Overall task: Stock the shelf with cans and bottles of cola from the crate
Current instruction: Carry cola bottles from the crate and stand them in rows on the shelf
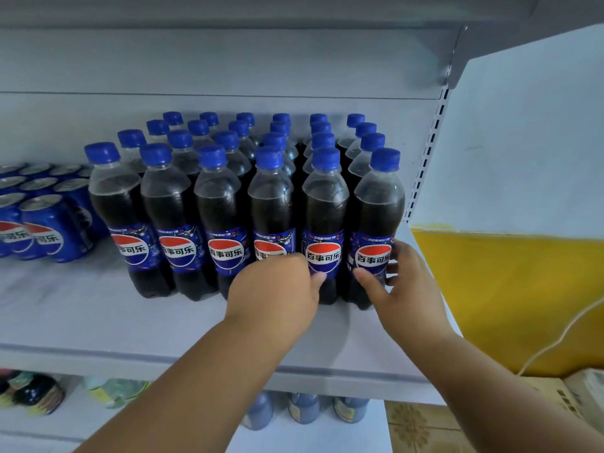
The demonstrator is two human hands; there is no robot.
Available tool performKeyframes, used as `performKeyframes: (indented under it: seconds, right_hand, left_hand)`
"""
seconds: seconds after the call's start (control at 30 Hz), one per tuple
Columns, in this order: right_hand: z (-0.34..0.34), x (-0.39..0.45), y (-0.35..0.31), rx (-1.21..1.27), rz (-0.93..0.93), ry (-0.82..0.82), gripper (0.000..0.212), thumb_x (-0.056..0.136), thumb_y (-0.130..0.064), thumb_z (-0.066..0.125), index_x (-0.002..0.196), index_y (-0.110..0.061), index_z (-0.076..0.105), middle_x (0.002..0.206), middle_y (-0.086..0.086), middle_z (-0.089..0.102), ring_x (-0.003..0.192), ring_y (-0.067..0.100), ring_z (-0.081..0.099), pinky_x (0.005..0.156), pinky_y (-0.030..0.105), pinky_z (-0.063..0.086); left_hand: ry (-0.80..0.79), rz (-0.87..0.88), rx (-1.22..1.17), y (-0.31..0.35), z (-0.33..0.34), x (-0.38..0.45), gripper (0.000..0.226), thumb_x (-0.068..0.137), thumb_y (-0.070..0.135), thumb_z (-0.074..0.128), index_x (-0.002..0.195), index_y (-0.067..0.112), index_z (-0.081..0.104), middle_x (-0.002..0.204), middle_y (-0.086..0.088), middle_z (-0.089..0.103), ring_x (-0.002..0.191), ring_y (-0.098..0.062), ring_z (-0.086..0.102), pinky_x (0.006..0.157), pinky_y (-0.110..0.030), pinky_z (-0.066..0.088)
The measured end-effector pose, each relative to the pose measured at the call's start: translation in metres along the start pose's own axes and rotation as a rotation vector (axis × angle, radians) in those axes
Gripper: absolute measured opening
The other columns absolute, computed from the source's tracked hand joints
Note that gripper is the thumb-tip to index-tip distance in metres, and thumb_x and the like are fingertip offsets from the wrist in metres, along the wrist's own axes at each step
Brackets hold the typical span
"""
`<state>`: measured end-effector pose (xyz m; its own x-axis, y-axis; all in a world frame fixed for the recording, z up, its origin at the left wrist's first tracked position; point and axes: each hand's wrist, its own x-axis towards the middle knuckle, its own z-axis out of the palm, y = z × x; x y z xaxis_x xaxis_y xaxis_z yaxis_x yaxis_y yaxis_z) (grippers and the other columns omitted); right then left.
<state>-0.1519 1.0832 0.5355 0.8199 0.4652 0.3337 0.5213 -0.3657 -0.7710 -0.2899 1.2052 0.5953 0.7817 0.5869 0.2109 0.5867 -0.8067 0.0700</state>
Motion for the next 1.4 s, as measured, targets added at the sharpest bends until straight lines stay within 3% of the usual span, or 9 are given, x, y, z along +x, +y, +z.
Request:
performKeyframes:
  seconds: [0.4,0.53,0.63,0.7,0.83,0.93,1.13,1.23,1.4]
  right_hand:
    - [0.001,-0.007,-0.013,-0.025,0.062,0.057,0.056,0.085,-0.039,0.076,0.134,-0.029,0.05,0.121,-0.009,0.064,0.101,0.01,0.062,0.086,0.036,0.055]
    - [-0.004,-0.01,-0.019,-0.029,0.101,-0.021,0.072,0.086,-0.04,0.076,0.147,-0.028,0.039,0.132,-0.007,0.059,0.116,0.013,0.059,0.096,0.037,0.051]
    - [0.0,-0.031,-0.027,-0.097,0.124,0.159,0.08,0.086,-0.041,0.076,0.15,-0.016,0.035,0.137,0.001,0.05,0.125,0.018,0.052,0.103,0.037,0.046]
    - [0.013,-0.052,-0.036,-0.135,0.018,0.308,0.062,0.087,-0.036,0.076,0.137,-0.011,0.048,0.122,0.002,0.053,0.114,0.02,0.055,0.095,0.035,0.047]
    - [0.046,-0.071,-0.049,-0.159,-0.142,0.194,0.041,0.088,-0.029,0.075,0.122,-0.014,0.058,0.103,-0.009,0.054,0.089,0.011,0.057,0.077,0.029,0.047]
    - [0.059,-0.062,-0.059,-0.233,-0.26,0.158,0.041,0.088,-0.026,0.074,0.125,-0.012,0.06,0.106,0.004,0.063,0.088,0.026,0.065,0.073,0.036,0.054]
    - [0.086,-0.059,-0.062,-0.545,-0.519,0.1,0.056,0.087,-0.038,0.055,0.138,-0.016,0.057,0.098,0.01,0.061,0.078,0.033,0.061,0.062,0.044,0.057]
    - [0.096,-0.064,-0.058,-0.606,-0.504,0.102,0.069,0.083,-0.033,0.068,0.147,-0.017,0.05,0.109,0.014,0.061,0.083,0.034,0.062,0.066,0.042,0.056]
    - [0.099,-0.066,-0.054,-0.623,-0.515,0.138,0.079,0.078,-0.026,0.078,0.149,-0.014,0.046,0.116,0.018,0.062,0.086,0.038,0.063,0.069,0.041,0.055]
  left_hand:
    - [0.12,0.187,-0.246,-0.027,0.016,-0.006,0.023,0.097,0.042,0.051,0.112,0.026,0.055,0.095,0.007,0.068,0.087,-0.02,0.063,0.07,-0.036,0.051]
    - [0.335,0.197,-0.382,-0.049,-0.003,-0.007,0.013,0.094,0.032,0.057,0.104,0.025,0.061,0.085,0.005,0.07,0.078,-0.023,0.064,0.066,-0.037,0.05]
    - [0.469,0.134,-0.533,-0.067,-0.02,-0.001,0.019,0.093,0.028,0.061,0.11,0.02,0.059,0.078,0.01,0.067,0.073,-0.018,0.062,0.065,-0.032,0.044]
    - [0.5,0.087,-0.565,-0.074,-0.029,0.003,0.032,0.093,0.03,0.062,0.121,0.018,0.053,0.077,0.01,0.066,0.074,-0.018,0.063,0.065,-0.029,0.039]
    - [0.659,0.153,-0.342,-0.083,-0.044,0.017,0.049,0.09,0.039,0.064,0.131,0.015,0.052,0.089,-0.004,0.071,0.082,-0.03,0.067,0.068,-0.037,0.045]
    - [0.706,0.284,-0.031,-0.085,-0.053,0.032,0.06,0.081,0.046,0.07,0.132,0.019,0.054,0.111,-0.012,0.063,0.101,-0.037,0.059,0.085,-0.048,0.045]
    - [0.548,0.439,0.187,-0.084,-0.051,0.042,0.07,0.085,0.06,0.059,0.148,0.037,0.038,0.131,-0.012,0.06,0.139,-0.032,0.036,0.117,-0.055,0.002]
    - [0.53,0.396,0.208,-0.08,-0.05,0.042,0.069,0.087,0.06,0.057,0.149,0.036,0.038,0.124,-0.011,0.064,0.136,-0.033,0.039,0.118,-0.057,-0.009]
    - [0.578,0.389,0.218,-0.078,-0.046,0.046,0.069,0.085,0.06,0.061,0.146,0.032,0.045,0.116,-0.016,0.064,0.124,-0.037,0.048,0.122,-0.056,0.002]
